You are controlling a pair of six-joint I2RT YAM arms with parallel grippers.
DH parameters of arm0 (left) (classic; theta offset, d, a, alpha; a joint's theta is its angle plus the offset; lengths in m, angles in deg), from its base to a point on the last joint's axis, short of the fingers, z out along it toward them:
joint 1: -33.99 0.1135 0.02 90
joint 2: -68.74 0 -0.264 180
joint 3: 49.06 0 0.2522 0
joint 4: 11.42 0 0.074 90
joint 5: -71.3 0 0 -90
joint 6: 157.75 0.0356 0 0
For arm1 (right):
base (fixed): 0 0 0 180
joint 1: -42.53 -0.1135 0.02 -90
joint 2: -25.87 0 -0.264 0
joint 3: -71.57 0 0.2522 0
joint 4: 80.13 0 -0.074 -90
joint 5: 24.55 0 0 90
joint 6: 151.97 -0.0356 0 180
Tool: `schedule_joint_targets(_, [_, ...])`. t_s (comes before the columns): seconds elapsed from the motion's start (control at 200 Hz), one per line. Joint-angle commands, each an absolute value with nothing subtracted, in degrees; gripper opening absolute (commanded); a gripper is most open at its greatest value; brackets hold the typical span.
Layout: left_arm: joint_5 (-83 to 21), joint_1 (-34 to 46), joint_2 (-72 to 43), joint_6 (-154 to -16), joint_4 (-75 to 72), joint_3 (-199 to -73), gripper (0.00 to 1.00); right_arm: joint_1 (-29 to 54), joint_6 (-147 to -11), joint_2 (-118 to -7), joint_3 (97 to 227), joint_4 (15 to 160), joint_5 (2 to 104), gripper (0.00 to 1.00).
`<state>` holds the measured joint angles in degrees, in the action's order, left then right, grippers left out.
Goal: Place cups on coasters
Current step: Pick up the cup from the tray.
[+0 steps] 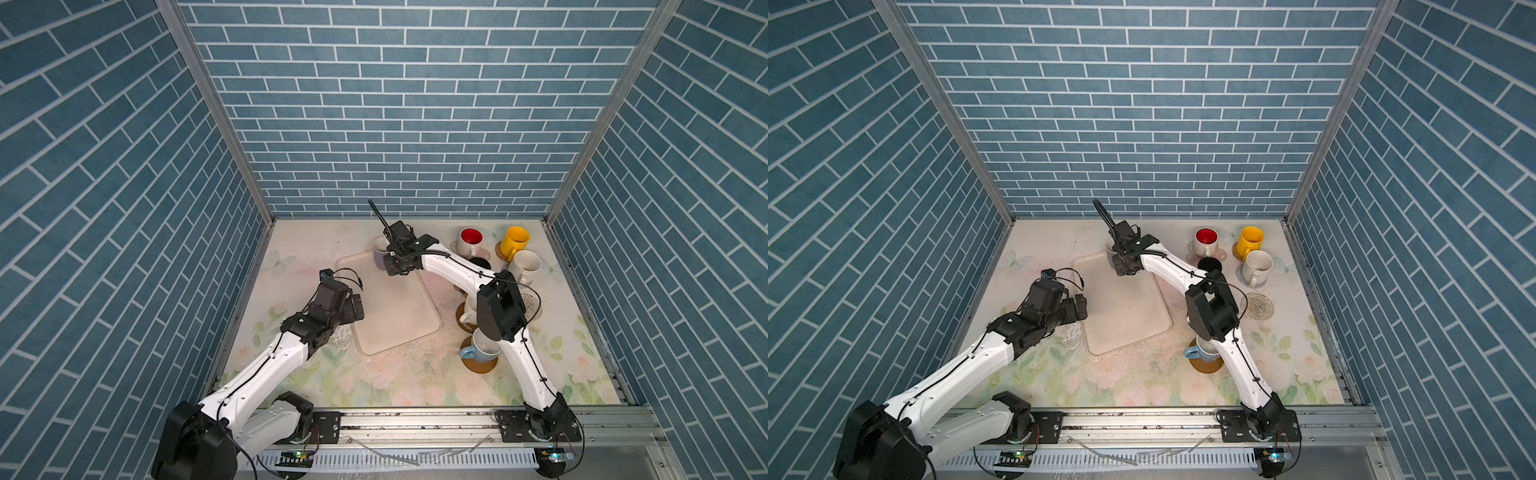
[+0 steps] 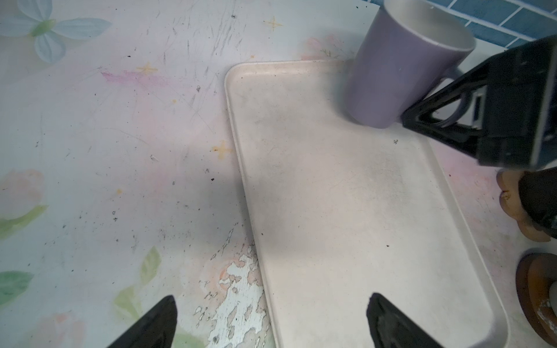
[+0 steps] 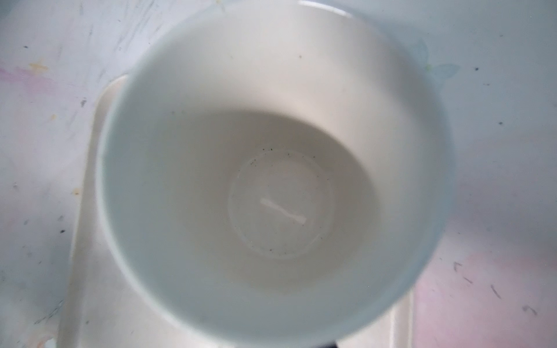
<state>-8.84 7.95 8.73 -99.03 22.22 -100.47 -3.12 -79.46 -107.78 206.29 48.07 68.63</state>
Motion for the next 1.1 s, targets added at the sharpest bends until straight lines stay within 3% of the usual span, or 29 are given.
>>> schedule_joint_targets(0.0, [-8.6,6.1,8.2,-98.9,24.5,-102.6,0.99,-3.5,-78.1,-98.6,202.6,51.1,69.0,0.00])
schedule_joint_targets(0.6, [-1.9,-3.5,4.5,-101.1,28.6,-111.0,0.99,-3.3,-79.5,-73.4,174.4,62.1,75.8,0.00])
schedule_joint_targets(1.095, [-0.7,-9.0,-5.3,-99.8,27.2,-119.7,0.99,0.8,-82.4,-45.6,150.8,65.1,85.7,0.00])
